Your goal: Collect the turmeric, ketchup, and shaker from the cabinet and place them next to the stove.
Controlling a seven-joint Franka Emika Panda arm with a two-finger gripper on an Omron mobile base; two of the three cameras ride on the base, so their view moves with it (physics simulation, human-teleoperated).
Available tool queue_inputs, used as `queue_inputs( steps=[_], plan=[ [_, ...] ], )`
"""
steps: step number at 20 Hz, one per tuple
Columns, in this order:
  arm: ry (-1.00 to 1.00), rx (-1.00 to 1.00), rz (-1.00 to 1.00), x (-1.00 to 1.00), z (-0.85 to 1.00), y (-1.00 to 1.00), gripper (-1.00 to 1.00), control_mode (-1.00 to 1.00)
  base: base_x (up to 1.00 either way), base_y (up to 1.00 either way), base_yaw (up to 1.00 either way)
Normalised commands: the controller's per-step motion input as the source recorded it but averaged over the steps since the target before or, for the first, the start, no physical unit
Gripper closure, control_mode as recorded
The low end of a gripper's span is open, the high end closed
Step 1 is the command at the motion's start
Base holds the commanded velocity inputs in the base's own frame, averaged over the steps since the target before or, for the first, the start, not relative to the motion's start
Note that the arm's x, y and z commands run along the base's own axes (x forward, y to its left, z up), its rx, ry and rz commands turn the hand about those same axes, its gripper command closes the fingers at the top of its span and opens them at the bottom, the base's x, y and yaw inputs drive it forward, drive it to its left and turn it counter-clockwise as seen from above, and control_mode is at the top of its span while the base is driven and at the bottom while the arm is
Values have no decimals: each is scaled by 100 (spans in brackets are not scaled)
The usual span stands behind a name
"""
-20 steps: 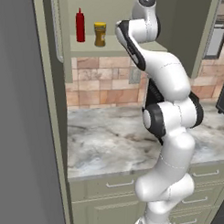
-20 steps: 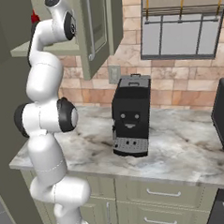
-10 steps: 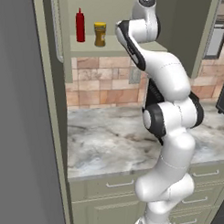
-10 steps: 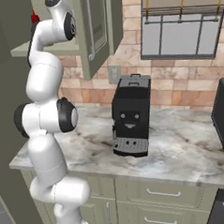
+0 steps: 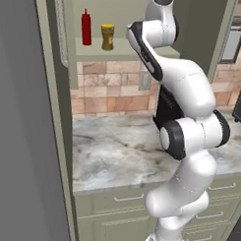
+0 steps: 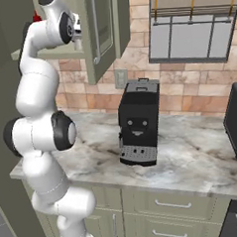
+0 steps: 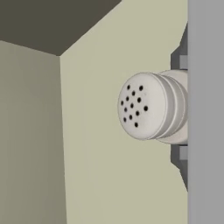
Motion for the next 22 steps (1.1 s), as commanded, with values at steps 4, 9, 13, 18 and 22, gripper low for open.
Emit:
queue_inputs(
  steps=[4,9,13,18,22],
  plan=[
    [-4,0,1,-92,-31,14,100,-100,0,0,0],
    [-3,0,2,-100,-31,9,100,-100,0,0,0],
    [-2,0,1,-100,-35,8,100,-100,0,0,0],
    [-5,0,3,-100,-56,0,100,-100,0,0,0],
    [-1,-4,3,-99,-70,3,100,-100,0,0,0]
  ],
)
